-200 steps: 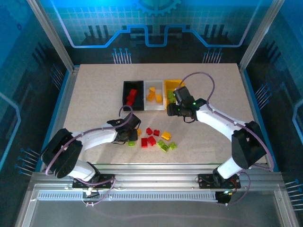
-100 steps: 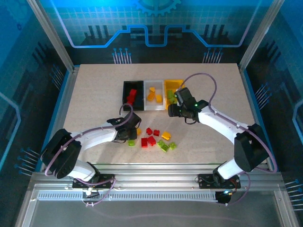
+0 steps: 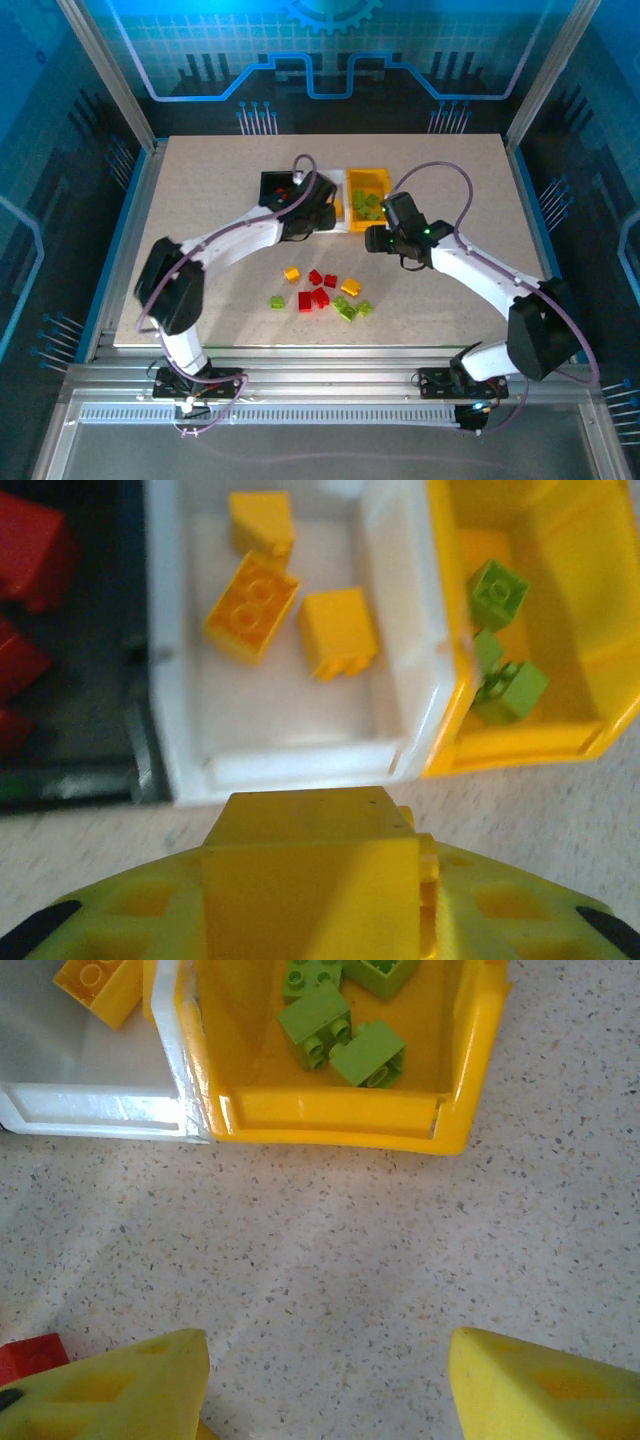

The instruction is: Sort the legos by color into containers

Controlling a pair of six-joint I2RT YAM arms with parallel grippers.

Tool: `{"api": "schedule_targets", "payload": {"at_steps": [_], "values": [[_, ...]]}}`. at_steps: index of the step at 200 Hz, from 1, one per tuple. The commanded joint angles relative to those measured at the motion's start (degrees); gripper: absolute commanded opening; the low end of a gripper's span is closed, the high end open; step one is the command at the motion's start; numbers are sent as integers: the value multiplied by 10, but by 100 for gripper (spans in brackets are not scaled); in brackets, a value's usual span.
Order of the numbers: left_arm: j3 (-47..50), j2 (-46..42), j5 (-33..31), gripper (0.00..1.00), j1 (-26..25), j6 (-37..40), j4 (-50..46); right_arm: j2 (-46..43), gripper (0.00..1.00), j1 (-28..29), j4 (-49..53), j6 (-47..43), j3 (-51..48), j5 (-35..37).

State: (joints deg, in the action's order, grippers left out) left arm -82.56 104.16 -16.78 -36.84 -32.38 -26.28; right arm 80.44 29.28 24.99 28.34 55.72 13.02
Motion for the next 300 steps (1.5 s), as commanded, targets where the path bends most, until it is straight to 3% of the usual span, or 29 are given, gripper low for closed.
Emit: {"api": "schedule_targets", "payload": {"at_steps": [1,31,51,89,133,180,213,243,300], "values": [[-80,66,-16,31,9,29,-19,-27,66,-8,13,10,-10,7],[-143,125,-19,31,23,27,-28,-45,66,-9,18,10,-18,4],[-166,144,-19,37,27,28,-29,-50,66,-10,21,8,-20,1],[-160,126,-6,74,24,21,-17,-53,67,-10,18,6,-22,-11],[-78,33,14,99,10,11,25,-50,68,-2,23,-1,-21,-36],[128,-125,56,99,-9,-35,88,-13,70,70,37,-36,-31,-88],[256,-226,66,99,-17,-62,85,39,71,151,42,-57,-30,-79],[314,-285,79,99,-21,-81,54,87,71,188,50,-55,-21,-28],[355,-348,48,99,-21,-83,28,152,68,193,58,-51,9,27]]}}
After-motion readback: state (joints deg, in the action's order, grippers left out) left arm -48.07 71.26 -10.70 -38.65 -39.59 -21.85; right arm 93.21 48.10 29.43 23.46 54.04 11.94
